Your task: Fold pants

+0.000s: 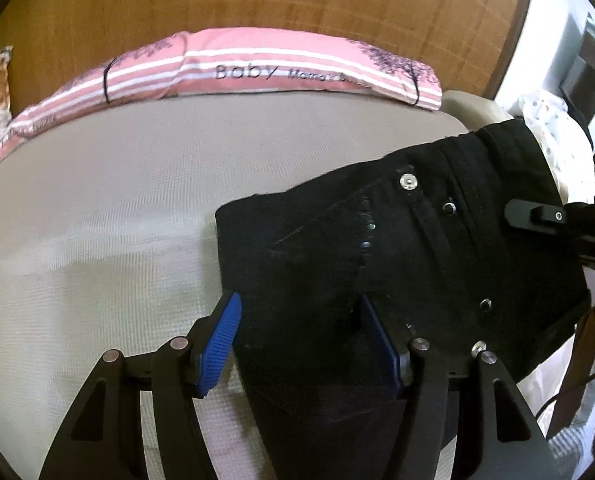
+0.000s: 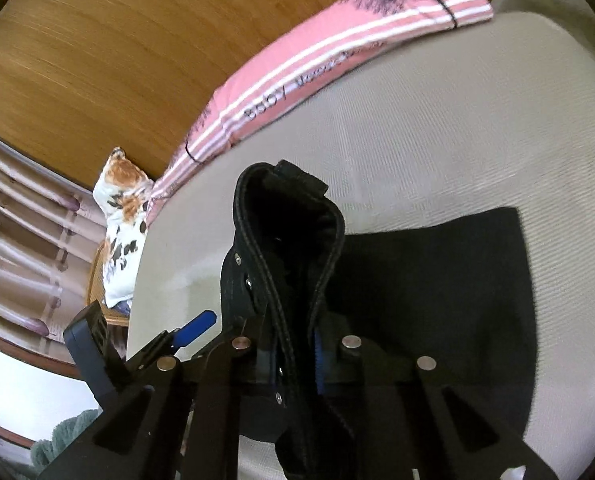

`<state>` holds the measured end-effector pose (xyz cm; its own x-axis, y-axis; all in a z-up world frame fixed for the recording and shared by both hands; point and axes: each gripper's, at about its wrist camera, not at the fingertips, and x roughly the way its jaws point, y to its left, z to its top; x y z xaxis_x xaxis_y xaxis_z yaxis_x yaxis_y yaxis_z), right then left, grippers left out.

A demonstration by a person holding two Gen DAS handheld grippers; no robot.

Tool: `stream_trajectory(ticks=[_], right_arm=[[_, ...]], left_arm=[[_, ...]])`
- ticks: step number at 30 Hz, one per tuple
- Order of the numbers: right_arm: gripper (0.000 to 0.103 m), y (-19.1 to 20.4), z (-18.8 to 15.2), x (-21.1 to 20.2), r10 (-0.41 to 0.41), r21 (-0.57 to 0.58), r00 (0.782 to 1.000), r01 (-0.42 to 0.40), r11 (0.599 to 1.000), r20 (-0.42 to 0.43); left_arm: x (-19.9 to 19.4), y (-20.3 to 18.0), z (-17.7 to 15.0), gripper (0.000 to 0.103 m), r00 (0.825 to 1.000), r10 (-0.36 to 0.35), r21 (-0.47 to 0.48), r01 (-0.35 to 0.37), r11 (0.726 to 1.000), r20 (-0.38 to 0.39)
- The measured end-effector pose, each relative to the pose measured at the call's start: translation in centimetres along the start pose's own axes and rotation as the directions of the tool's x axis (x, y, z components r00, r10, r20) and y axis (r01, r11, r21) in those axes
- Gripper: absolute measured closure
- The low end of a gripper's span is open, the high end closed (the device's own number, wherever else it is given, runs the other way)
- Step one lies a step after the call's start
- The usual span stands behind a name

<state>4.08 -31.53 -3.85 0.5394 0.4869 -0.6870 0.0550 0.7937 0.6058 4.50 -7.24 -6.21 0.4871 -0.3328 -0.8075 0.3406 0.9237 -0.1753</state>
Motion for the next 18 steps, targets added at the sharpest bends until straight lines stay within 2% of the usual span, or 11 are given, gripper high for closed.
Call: stream_trajectory(ticks=[11,13,15,16,18], right_arm=[[0.092,-7.8,-1.2,-2.4,-0.106,0.197,0.992,0.091,0.976,0.067],[0.092,-9.5,-1.6,-2.3,-0.132,0.227,0.989,0.115,0.967,0.059],[0.091,-10.8,-2.0,-1.6,-0.114,0.236,0.993,0.103,0.966,0.032],[0.090,-11.1,-2.0,-1.5,-0.113,0.240,0.993,0.102,0.965,0.030],[0.079,-11.5,-1.9,-1.4,-0.118,0.254,0.993,0.108,0.961,0.025]], left_arm=[[1.0,-3.4,-0.5,0.041,0.999,-0.037,0.099,0.039,0.994,-0.025],[1.2,-3.7,-0.8,0.041,0.999,-0.040,0.109,0.044,0.993,-0.034],[1.7,-3.9,-1.2,0.041,0.998,-0.038,0.118,0.044,0.992,-0.049],[2.1,-4.1,-1.4,0.041,0.998,-0.026,0.126,0.033,0.991,-0.058],[2.9,-4.2,-1.8,0.040,0.997,-0.008,0.140,0.019,0.990,-0.076]])
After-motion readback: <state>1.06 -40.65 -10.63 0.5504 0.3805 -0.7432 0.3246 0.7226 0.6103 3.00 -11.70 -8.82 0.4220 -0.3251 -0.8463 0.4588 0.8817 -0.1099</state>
